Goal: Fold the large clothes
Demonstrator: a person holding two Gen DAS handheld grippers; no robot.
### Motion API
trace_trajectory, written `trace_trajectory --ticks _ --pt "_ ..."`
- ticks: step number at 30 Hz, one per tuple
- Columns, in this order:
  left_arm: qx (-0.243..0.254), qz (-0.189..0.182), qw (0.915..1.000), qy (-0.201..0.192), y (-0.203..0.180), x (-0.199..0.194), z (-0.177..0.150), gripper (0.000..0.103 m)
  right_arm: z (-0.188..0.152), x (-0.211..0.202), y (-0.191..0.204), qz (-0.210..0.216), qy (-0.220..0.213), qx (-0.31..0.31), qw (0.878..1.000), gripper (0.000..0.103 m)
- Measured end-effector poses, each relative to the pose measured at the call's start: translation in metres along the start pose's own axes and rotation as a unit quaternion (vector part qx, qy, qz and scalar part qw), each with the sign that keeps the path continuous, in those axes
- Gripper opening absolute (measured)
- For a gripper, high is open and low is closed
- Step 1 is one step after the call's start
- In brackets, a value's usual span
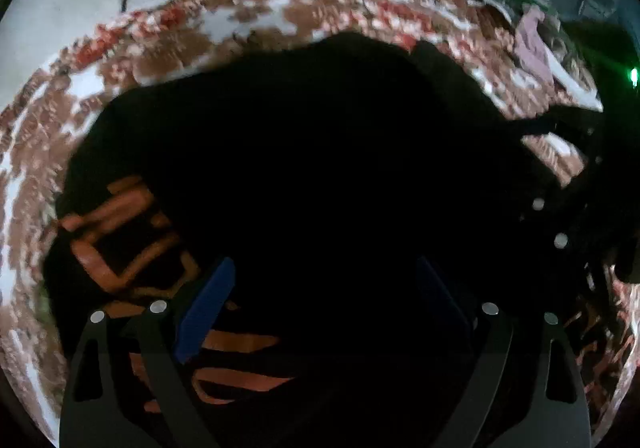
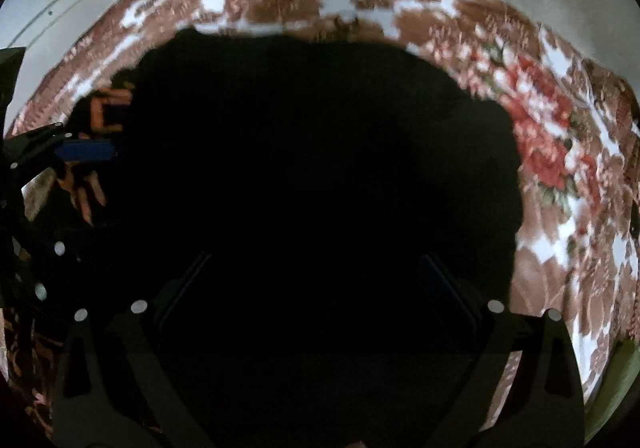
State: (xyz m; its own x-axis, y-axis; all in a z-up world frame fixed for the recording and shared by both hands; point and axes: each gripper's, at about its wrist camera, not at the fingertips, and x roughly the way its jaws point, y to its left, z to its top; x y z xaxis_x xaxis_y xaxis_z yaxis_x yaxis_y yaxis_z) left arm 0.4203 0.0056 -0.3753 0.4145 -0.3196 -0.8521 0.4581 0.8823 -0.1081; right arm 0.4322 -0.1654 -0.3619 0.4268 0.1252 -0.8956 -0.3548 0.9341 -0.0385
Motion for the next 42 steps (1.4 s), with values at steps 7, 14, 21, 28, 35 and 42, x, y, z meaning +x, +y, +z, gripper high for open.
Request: trace_trajectory --ticks 7,14,21,28,35,42 --pt "0.021 0.034 0.9991 0.016 0.009 0.008 -0.017 0.093 -0.021 0.015 -0.017 0.014 0.005 0.034 0.999 0.098" --pt "-0.046 0.014 0.9987 0.013 0.021 -0.029 -0.013 0.093 -0.027 -0.011 -0.030 0.035 0.000 0.071 0.997 0.098" --pt "-0.093 0.012 0.9956 -0.011 0.021 -0.083 -0.023 0.093 -0.039 -0.057 -0.033 0.035 -0.008 0.085 0.996 0.098" --pt "-0.103 0.020 0.9944 0.002 0.000 -0.131 -0.067 0.093 -0.094 -0.098 -0.038 0.033 0.030 0.099 0.994 0.098" --pt "-0.117 0.040 0.9909 0.052 -0.019 -0.168 -0.134 0.093 -0.160 -0.122 -0.039 0.037 0.081 0.115 0.989 0.098" --pt "-0.141 0.055 0.9818 0.115 -0.023 -0.189 -0.215 0.093 -0.240 -0.135 -0.045 0.043 0.138 0.120 0.982 0.098"
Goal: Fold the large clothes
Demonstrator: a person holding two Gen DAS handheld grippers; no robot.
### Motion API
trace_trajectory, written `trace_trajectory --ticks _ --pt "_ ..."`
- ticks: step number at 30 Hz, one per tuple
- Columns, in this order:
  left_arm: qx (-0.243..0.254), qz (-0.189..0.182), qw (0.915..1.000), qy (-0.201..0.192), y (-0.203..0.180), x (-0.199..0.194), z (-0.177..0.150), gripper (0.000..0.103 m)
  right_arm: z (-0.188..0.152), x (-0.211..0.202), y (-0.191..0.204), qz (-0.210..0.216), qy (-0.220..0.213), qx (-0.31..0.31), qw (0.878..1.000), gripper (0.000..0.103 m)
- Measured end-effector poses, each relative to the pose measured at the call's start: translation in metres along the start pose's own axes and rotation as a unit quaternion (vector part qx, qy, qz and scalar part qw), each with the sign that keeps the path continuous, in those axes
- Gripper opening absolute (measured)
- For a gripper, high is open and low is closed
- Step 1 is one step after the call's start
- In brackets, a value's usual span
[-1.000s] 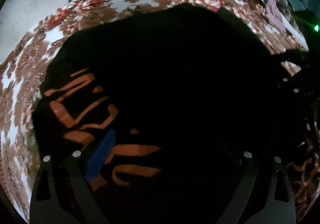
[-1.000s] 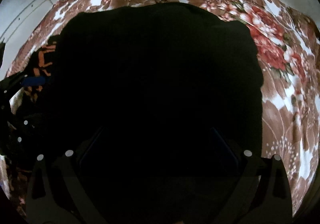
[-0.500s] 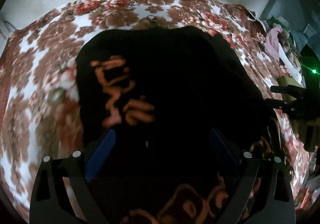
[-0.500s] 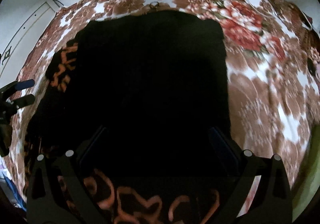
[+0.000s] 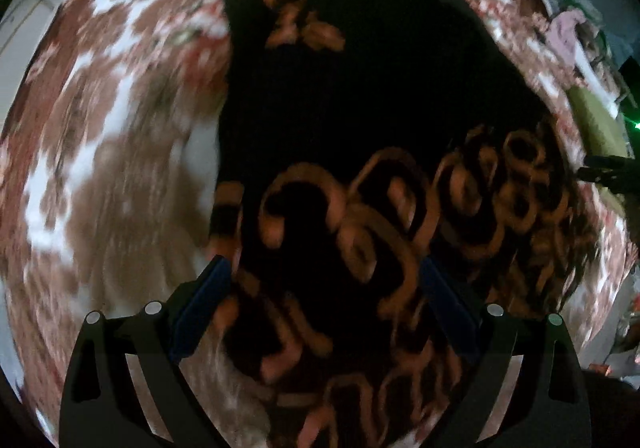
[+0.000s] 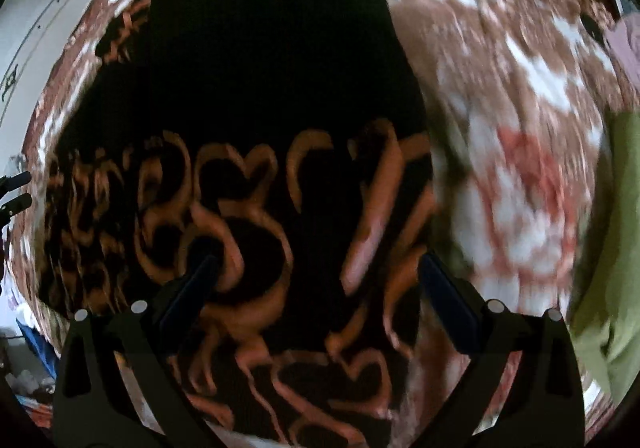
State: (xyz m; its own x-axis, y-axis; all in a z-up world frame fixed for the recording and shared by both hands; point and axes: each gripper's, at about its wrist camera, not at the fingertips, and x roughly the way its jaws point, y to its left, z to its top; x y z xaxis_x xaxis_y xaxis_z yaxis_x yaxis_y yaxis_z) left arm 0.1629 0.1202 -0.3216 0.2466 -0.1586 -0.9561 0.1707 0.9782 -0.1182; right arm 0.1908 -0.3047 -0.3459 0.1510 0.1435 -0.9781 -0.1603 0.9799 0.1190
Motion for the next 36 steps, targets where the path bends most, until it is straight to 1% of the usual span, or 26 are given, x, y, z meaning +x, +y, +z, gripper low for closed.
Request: trace_trajectory --ticks 3,5,7,9,11,14,16,18,20,23,25,27,29,30,32,35,36 --pt "-0.017 0.012 0.9994 0.028 0.010 0.003 -0.033 0.093 -0.026 0.001 -0.012 -0.009 0.021 0.004 1.000 0.098" --pt "-0.028 0.019 0.9985 0.043 0.016 0.003 -0.051 0.093 -0.039 0.001 -0.022 -0.024 0.030 0.007 0.999 0.098" --pt "-0.048 0.026 0.9967 0.060 0.027 0.002 -0.071 0.093 -0.050 0.000 -0.034 -0.027 0.038 0.020 0.999 0.098" --pt "-0.072 0.020 0.9945 0.073 0.036 0.003 -0.086 0.093 -0.062 0.005 -0.047 -0.011 0.057 0.042 0.997 0.098" --pt "-0.098 0.006 0.9914 0.086 0.045 0.006 -0.099 0.093 -0.071 0.012 -0.053 0.008 0.073 0.054 0.996 0.098" --pt "-0.126 -0.018 0.9874 0.093 0.053 0.011 -0.114 0.093 -0.079 0.018 -0.051 0.035 0.075 0.058 0.995 0.098" --pt "-0.144 -0.037 0.9846 0.092 0.054 0.015 -0.121 0.093 -0.082 0.022 -0.048 0.049 0.074 0.062 0.994 0.098" --pt "-0.154 -0.062 0.9819 0.091 0.052 0.019 -0.125 0.093 -0.084 0.026 -0.042 0.075 0.078 0.068 0.992 0.098" --pt "-0.146 -0.083 0.9813 0.094 0.046 0.024 -0.128 0.093 -0.085 0.027 -0.035 0.086 0.081 0.065 0.991 0.098" --pt "-0.131 -0.109 0.9795 0.109 0.036 0.031 -0.133 0.093 -0.090 0.027 -0.024 0.103 0.088 0.065 0.989 0.098" --pt "-0.125 -0.116 0.9786 0.115 0.032 0.033 -0.136 0.093 -0.097 0.032 -0.026 0.101 0.099 0.070 0.987 0.098" --pt "-0.129 -0.131 0.9761 0.116 0.035 0.035 -0.140 0.093 -0.105 0.034 -0.034 0.109 0.106 0.090 0.984 0.098" --pt "-0.144 -0.150 0.9713 0.115 0.036 0.033 -0.141 0.092 -0.106 0.033 -0.043 0.126 0.106 0.110 0.980 0.098" --pt "-0.150 -0.162 0.9691 0.110 0.031 0.032 -0.142 0.092 -0.109 0.032 -0.045 0.137 0.105 0.118 0.978 0.099" --pt "-0.162 -0.188 0.9639 0.096 0.035 0.029 -0.139 0.092 -0.110 0.031 -0.048 0.151 0.100 0.129 0.975 0.099" --pt "-0.198 -0.197 0.9568 0.080 0.039 0.035 -0.137 0.092 -0.104 0.033 -0.052 0.158 0.102 0.150 0.971 0.099" --pt "-0.215 -0.191 0.9551 0.073 0.043 0.038 -0.137 0.092 -0.103 0.031 -0.052 0.167 0.100 0.157 0.968 0.099"
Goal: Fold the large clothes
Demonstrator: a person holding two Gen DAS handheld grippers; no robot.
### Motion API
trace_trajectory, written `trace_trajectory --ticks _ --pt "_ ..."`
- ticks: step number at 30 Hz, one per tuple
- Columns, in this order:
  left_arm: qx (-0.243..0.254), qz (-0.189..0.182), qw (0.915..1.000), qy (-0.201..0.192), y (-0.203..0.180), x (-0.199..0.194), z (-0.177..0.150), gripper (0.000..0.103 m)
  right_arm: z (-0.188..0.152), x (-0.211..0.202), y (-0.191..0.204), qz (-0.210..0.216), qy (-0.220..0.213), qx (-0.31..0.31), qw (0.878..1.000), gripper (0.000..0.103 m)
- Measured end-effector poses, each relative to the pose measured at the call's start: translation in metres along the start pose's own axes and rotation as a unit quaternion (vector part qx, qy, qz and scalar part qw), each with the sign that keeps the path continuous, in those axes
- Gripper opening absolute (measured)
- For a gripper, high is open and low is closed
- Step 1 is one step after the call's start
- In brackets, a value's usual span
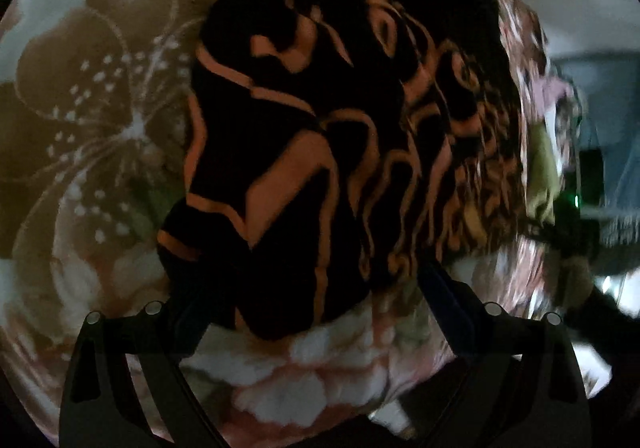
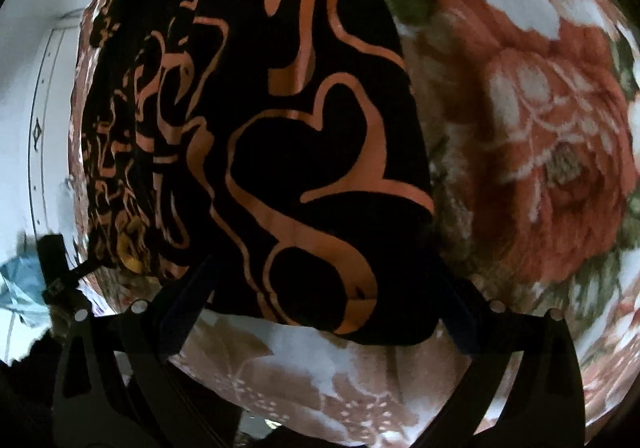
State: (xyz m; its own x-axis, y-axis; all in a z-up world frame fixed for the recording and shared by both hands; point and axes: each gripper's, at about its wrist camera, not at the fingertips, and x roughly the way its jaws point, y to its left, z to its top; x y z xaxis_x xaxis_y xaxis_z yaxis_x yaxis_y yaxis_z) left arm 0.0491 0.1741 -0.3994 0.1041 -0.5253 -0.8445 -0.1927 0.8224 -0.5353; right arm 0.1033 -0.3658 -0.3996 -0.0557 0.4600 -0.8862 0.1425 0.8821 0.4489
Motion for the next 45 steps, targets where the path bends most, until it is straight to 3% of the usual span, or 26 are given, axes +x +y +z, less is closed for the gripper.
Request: trace_trajectory --ticks 5,10,12,14,20,23,26,29,31,33,35,38,42,45 --pt "-0.028 -0.001 0.9991 -0.032 0.010 -0.003 0.000 0.092 -0.003 -0.007 -0.006 0.024 -0.004 0.020 1.000 0.099" --pt "-0.033 0.006 0.9987 -0.038 0.003 -0.004 0.001 0.092 -0.002 0.008 -0.011 -0.020 0.015 -0.019 1.000 0.099" --pt "-0.010 0.043 0.9987 -0.026 0.003 -0.007 0.005 0.086 0.002 0.009 -0.012 -0.018 0.016 -0.013 1.000 0.099" --pt "0.031 0.106 0.9938 -0.008 -0.002 -0.013 0.007 0.076 0.004 0.007 -0.011 -0.011 0.017 -0.003 1.000 0.099" --pt "0.098 0.194 0.9756 -0.033 -0.009 -0.054 0.022 0.089 0.001 0.002 -0.004 0.003 0.017 -0.002 1.000 0.099" --pt "0.081 0.149 0.9854 -0.020 0.000 -0.048 0.035 0.090 0.004 0.005 0.000 0.002 0.023 -0.002 1.000 0.099" --pt "0.070 0.050 0.9959 0.029 0.005 -0.019 0.044 0.088 0.004 0.006 0.007 0.008 0.025 0.001 1.000 0.099" --pt "0.088 0.007 0.9930 0.079 -0.006 0.000 0.028 0.088 -0.001 0.000 0.008 0.016 0.022 -0.005 1.000 0.099" --pt "0.100 -0.005 0.9903 0.096 -0.013 0.005 0.014 0.083 -0.004 -0.001 0.009 0.017 0.024 -0.014 0.999 0.099" --pt "0.086 -0.015 0.9928 0.082 -0.004 -0.001 0.006 0.082 -0.002 0.000 0.006 0.024 0.026 -0.011 0.999 0.099" --pt "0.021 -0.031 0.9979 0.053 0.018 -0.007 0.011 0.081 0.002 0.003 0.004 0.031 0.030 -0.001 0.999 0.099" --pt "-0.038 -0.050 0.9977 0.024 0.031 -0.010 0.020 0.081 0.011 0.006 -0.001 0.031 0.036 0.004 0.999 0.099" --pt "-0.055 -0.042 0.9976 0.000 0.032 -0.015 0.027 0.081 0.014 0.012 -0.006 0.033 0.039 0.006 0.999 0.099" --pt "-0.047 -0.013 0.9988 -0.001 0.025 -0.014 0.026 0.065 0.013 0.009 -0.009 0.015 0.041 0.005 0.999 0.086"
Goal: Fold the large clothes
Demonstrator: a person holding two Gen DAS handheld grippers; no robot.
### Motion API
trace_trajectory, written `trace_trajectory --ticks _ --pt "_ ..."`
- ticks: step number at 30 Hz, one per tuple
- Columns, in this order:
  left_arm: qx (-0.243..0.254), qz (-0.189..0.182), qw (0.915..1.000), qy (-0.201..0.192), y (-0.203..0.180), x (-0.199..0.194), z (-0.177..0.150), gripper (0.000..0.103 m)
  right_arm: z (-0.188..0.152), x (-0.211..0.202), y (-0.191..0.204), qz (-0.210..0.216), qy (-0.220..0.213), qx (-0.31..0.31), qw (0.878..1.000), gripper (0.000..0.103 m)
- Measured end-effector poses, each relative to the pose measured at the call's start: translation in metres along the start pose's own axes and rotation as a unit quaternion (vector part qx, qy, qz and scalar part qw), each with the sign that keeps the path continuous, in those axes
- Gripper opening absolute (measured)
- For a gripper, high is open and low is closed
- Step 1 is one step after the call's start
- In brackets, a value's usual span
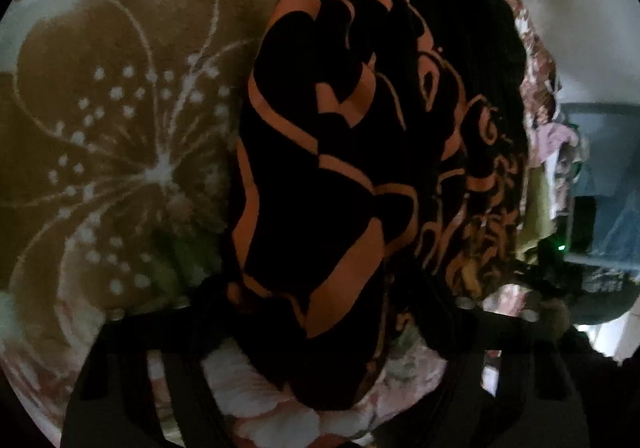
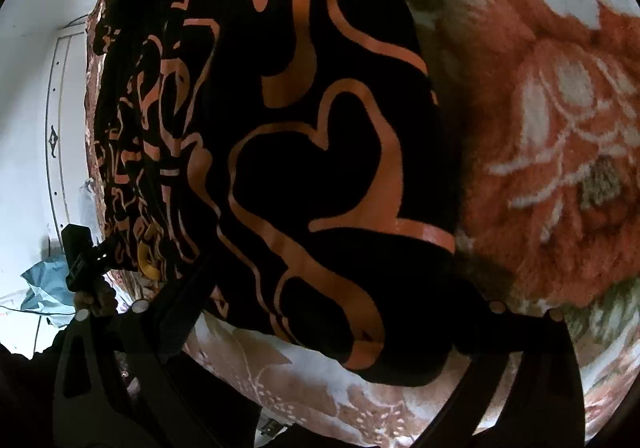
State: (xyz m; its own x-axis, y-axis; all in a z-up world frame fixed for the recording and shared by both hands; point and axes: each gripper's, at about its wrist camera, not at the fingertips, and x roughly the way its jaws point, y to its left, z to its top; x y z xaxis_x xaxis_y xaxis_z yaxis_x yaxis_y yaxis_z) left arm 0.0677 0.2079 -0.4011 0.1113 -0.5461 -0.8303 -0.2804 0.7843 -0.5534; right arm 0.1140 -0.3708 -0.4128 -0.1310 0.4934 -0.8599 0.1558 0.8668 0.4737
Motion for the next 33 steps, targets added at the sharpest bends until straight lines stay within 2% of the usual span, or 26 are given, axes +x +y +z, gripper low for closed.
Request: trace_trajectory --ticks 2,3,4,5,8,12,17,19,22,28,33 --pt "0.006 0.008 0.9999 0.003 -0.003 0.000 0.002 0.046 -0.001 -0.006 -0.009 -0.012 0.000 0.011 1.000 0.059" --pt "0.008 0.005 0.9999 0.005 -0.003 -0.001 0.002 0.043 -0.001 -0.007 -0.011 -0.015 0.000 0.014 1.000 0.051" --pt "0.011 0.006 0.9999 0.007 -0.001 -0.001 0.003 0.035 -0.003 -0.010 -0.015 -0.016 0.000 0.020 1.000 0.042" --pt "0.019 0.011 0.9997 0.010 -0.005 -0.001 0.003 0.027 -0.003 -0.012 -0.017 -0.017 0.001 0.018 1.000 0.036" --pt "0.045 0.027 0.9986 0.007 -0.023 0.002 0.004 0.015 -0.003 -0.015 -0.003 -0.053 0.002 -0.008 0.999 0.021" --pt "0.062 0.000 0.9981 -0.010 -0.050 -0.005 0.006 0.013 -0.008 -0.026 0.018 -0.083 0.000 -0.031 0.996 0.016" --pt "0.073 -0.024 0.9970 -0.012 -0.072 -0.010 0.008 0.013 -0.012 -0.049 0.037 -0.077 -0.002 -0.048 0.996 0.013" --pt "0.074 -0.032 0.9966 -0.014 -0.078 -0.012 0.010 0.013 -0.011 -0.057 0.045 -0.045 -0.005 -0.052 0.998 0.012" --pt "0.071 -0.034 0.9967 -0.015 -0.082 -0.009 0.011 0.013 -0.008 -0.057 0.065 -0.049 -0.007 -0.080 0.996 0.012" --pt "0.057 -0.058 0.9964 -0.025 -0.087 -0.017 0.012 0.013 0.004 -0.050 0.066 -0.013 -0.017 -0.056 0.998 0.012" --pt "0.076 -0.082 0.9930 -0.038 -0.114 -0.039 0.025 0.012 0.013 -0.074 0.078 0.042 -0.043 -0.044 0.997 0.012"
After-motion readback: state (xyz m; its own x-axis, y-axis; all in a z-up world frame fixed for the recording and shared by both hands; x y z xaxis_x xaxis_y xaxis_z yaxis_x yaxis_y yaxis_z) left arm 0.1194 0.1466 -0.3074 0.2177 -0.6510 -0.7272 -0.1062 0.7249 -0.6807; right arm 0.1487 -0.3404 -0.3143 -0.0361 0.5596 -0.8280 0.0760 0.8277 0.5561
